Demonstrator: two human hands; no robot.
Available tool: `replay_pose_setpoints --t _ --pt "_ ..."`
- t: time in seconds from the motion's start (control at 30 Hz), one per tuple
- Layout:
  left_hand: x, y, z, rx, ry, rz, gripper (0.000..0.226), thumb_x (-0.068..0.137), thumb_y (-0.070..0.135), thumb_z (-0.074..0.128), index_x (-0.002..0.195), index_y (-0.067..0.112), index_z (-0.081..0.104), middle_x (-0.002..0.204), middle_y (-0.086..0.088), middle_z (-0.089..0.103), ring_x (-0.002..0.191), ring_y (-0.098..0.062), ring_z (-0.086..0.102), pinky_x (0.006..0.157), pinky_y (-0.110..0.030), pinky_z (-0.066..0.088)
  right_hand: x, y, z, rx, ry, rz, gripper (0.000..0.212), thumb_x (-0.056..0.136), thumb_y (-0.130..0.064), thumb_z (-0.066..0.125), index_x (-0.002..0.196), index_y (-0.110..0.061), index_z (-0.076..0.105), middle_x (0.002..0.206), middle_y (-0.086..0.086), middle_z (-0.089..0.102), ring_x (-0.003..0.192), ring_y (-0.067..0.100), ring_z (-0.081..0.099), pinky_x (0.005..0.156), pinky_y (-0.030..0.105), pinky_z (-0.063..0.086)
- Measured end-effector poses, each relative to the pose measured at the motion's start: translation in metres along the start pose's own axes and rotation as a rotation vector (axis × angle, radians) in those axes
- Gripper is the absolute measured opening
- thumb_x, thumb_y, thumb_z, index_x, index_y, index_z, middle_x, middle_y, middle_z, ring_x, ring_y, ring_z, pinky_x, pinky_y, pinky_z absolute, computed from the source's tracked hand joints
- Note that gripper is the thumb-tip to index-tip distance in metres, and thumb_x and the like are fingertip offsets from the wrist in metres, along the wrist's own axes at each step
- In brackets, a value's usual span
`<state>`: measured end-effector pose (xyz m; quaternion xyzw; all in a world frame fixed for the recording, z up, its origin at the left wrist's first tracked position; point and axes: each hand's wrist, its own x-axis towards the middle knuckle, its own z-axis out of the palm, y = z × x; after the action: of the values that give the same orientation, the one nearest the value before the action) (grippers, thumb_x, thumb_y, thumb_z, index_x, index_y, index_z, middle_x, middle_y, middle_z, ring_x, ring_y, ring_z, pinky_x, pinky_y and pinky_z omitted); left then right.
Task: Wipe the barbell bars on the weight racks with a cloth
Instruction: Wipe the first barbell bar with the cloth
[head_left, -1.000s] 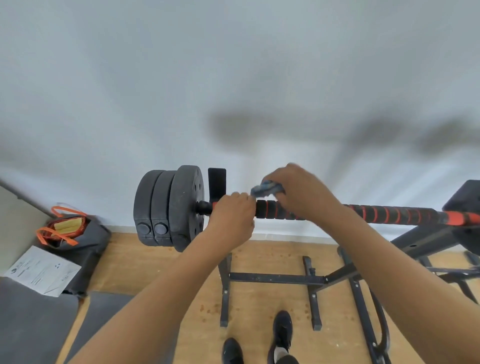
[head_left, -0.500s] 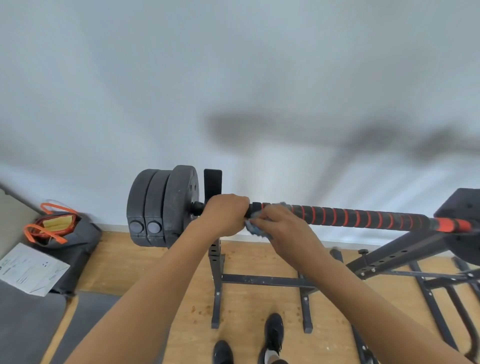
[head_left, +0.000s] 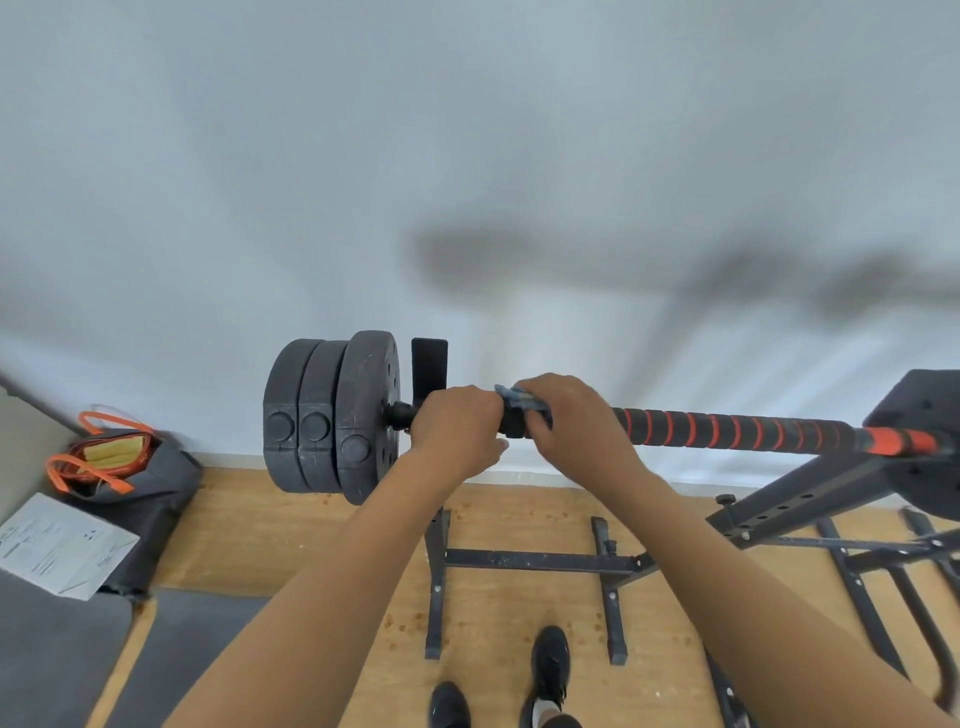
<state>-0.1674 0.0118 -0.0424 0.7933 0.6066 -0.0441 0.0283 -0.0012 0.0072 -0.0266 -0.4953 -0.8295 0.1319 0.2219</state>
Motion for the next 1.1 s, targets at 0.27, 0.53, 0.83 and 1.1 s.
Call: replay_pose_setpoints --t 0.27,0.53,0.83,1.1 --pt "0.011 0.006 -0.011 0.052 -0.062 -0.019 0.011 0.095 0.022 0.057 0.084 0.019 0.055 0.068 0.004 0.047 0.065 -0.022 0.054 0.058 -0.031 0.039 -0.032 0.004 0.007 -0.184 0.042 -0.123 0.060 0.075 0.021 0.068 0.124 -0.013 0.067 0.120 -0.003 0.064 0.100 0.022 0.049 0.072 0.032 0.051" --pt "-0.002 0.006 -0.005 0.055 0.103 0.026 0.025 0.101 0.044 0.054 0.100 0.019 0.056 0.085 0.002 0.059 0.077 -0.022 0.059 0.062 -0.033 0.038 0.009 -0.001 -0.025 -0.053 0.055 0.043 0.030 0.092 -0.001 0.062 0.117 -0.015 0.073 0.118 0.003 0.067 0.101 0.022 0.050 0.080 0.031 0.047" --pt "0.016 -0.002 -0.013 -0.082 -0.130 0.121 0.038 0.101 0.056 0.047 0.087 0.022 0.057 0.074 0.007 0.056 0.073 -0.020 0.060 0.065 -0.034 0.048 -0.026 -0.015 0.017 -0.264 0.044 0.043 0.040 0.079 0.012 0.062 0.110 -0.012 0.063 0.113 0.001 0.049 0.098 0.022 0.041 0.053 0.027 0.047" --pt "0.032 -0.007 -0.023 -0.127 -0.306 0.106 0.042 0.087 0.054 0.073 0.079 0.017 0.054 0.068 0.005 0.056 0.064 -0.017 0.055 0.057 -0.029 0.041 -0.036 -0.014 -0.006 -0.249 0.060 -0.002 0.040 0.085 0.002 0.068 0.121 -0.016 0.067 0.111 0.000 0.054 0.098 0.020 0.046 0.058 0.029 0.051"
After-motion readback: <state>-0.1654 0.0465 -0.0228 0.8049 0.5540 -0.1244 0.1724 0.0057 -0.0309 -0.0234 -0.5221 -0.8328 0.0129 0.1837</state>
